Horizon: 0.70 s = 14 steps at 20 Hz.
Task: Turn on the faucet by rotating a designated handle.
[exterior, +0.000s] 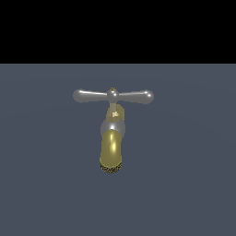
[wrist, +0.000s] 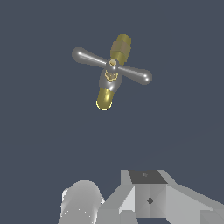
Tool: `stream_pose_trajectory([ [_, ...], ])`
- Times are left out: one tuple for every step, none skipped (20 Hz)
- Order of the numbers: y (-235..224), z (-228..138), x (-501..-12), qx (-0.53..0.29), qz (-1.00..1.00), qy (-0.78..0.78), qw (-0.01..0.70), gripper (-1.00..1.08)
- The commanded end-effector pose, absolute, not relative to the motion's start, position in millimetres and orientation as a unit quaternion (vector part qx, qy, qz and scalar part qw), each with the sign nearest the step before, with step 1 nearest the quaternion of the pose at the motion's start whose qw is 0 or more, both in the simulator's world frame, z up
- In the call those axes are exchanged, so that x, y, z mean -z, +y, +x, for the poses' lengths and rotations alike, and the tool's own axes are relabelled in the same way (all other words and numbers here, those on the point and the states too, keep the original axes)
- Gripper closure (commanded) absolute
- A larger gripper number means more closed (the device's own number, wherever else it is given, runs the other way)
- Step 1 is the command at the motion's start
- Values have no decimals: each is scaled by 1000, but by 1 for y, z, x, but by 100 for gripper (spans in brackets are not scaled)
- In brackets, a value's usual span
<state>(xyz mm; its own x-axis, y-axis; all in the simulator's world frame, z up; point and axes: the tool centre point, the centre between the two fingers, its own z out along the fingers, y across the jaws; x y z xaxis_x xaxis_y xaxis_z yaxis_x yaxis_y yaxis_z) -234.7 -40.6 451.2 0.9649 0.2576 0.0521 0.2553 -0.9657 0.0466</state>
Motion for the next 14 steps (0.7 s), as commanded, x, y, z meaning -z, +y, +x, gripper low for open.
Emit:
stream_pose_trajectory([
  [-46, -231, -439, -28, 986, 161, 19, 108],
  [-48, -229, -434, -27, 984, 173, 19, 108],
  [-51, -227, -429, -27, 982, 185, 18, 108],
  [-53, -226, -424, -26, 980, 198, 18, 108],
  [-55, -224, -420, -26, 977, 210, 18, 108],
  [-57, -222, -415, -25, 975, 222, 17, 108],
  [-59, -220, -410, -25, 972, 234, 17, 108],
  [-61, -218, -405, -24, 969, 246, 17, 108],
  [-63, -216, -400, -24, 966, 258, 16, 108],
  [-64, -214, -395, -23, 962, 270, 16, 108],
  [-66, -212, -390, -23, 959, 282, 16, 108],
  [-68, -210, -385, -22, 955, 294, 15, 108],
  [-70, -207, -381, -22, 952, 306, 15, 108],
  [-71, -205, -376, -21, 948, 318, 15, 108],
])
